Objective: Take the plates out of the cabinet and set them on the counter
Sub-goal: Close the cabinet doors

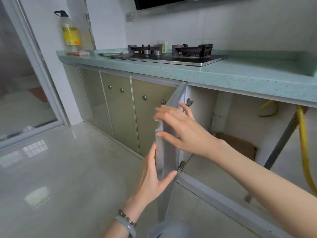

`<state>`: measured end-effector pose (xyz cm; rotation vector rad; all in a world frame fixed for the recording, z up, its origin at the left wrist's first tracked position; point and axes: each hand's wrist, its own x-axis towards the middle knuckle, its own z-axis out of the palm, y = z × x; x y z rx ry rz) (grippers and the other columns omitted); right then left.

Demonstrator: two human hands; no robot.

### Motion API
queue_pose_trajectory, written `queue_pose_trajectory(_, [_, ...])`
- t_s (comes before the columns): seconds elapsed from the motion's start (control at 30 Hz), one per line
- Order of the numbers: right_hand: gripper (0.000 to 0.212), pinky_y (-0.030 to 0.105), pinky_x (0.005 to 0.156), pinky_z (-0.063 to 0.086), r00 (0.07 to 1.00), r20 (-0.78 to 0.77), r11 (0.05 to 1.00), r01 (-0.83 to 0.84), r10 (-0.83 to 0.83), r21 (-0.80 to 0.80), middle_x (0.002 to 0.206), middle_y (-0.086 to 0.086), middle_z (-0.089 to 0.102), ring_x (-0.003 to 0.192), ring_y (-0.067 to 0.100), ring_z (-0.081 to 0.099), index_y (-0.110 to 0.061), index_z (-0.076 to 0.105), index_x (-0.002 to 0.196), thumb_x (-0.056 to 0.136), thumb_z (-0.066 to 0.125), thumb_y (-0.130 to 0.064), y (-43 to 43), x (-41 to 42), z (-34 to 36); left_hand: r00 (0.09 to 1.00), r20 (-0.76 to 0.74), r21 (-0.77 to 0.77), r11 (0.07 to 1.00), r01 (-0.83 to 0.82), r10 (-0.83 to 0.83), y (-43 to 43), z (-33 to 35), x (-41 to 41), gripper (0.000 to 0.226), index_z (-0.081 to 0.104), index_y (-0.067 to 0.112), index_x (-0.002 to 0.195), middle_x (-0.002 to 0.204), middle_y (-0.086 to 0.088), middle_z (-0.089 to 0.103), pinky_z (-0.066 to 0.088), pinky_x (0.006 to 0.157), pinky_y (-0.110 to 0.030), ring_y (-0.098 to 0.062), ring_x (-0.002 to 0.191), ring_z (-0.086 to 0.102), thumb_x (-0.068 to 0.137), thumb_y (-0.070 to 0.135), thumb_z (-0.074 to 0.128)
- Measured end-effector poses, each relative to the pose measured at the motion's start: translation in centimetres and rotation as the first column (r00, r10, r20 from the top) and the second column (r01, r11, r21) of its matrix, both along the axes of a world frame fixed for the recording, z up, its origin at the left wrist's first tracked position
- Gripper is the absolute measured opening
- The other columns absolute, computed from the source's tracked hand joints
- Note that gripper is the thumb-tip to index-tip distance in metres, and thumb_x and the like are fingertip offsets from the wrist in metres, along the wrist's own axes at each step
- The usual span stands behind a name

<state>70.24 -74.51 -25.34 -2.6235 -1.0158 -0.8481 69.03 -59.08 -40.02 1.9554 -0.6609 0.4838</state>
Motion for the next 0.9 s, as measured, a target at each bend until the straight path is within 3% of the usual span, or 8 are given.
queue_pose_trajectory(0.13, [0.035,0.053,0.114,0.021,0.993,0.099,0.997,0.065,-0.061,-0.035,0.136,0.003,0.055,0.133,0.018,0.045,-0.012,0.059,0.12,0.094,0.053,-0.035,-4.2,-2.6,0.1,0.985,0.13,0.025,0.993,0.114,-0.117,-3.6,-1.0,-0.1,0.087,0.002,0.036,0.149,0.155,0.018,0.008,0.016,0.115,-0.018,0.002,0.143,0.014,0.085,0.055,0.058])
queue_pose_trajectory(0.37, [0.024,0.05,0.109,0.032,0.937,0.272,0.966,0.248,-0.221,-0.072,0.125,0.008,0.063,0.124,0.023,0.055,-0.003,0.063,0.102,0.092,0.058,-0.025,-11.7,-5.4,0.1,0.903,0.294,0.244,0.938,0.246,-0.313,-10.3,-1.1,2.2,0.077,0.004,0.028,0.153,0.161,0.01,0.003,0.009,0.118,-0.026,-0.011,0.147,0.013,0.094,0.055,0.044])
queue_pose_trajectory(0.5, [0.022,0.049,0.108,0.035,0.879,0.367,0.928,0.361,-0.303,-0.097,0.122,0.007,0.066,0.125,0.025,0.054,-0.005,0.062,0.108,0.091,0.058,-0.018,-16.5,-5.5,-0.1,0.881,0.29,0.438,0.87,0.227,-0.375,-14.3,-0.8,4.1,0.077,-0.001,0.022,0.153,0.162,0.005,-0.005,0.001,0.12,-0.029,-0.011,0.148,0.001,0.096,0.055,0.039])
queue_pose_trajectory(0.63, [0.026,0.053,0.107,0.034,0.751,0.557,0.853,0.504,-0.355,-0.137,0.122,0.007,0.066,0.125,0.027,0.055,-0.008,0.068,0.114,0.092,0.06,-0.02,-20.7,-4.8,-0.6,0.859,0.307,0.592,0.789,0.165,-0.41,-17.6,-0.3,6.0,0.076,-0.004,0.022,0.153,0.161,0.004,-0.012,-0.001,0.12,-0.036,-0.012,0.148,-0.009,0.096,0.06,0.028])
queue_pose_trajectory(0.9, [0.028,0.058,0.105,0.032,0.587,0.714,0.719,0.674,-0.383,-0.169,0.128,0.005,0.063,0.126,0.029,0.052,-0.014,0.069,0.116,0.092,0.061,-0.025,-25.0,-3.2,-0.8,0.826,0.4,0.617,0.783,0.077,-0.397,-21.9,-0.8,9.4,0.069,0.005,0.023,0.154,0.162,0.005,0.0,0.005,0.118,-0.044,-0.012,0.148,0.002,0.098,0.059,0.023])
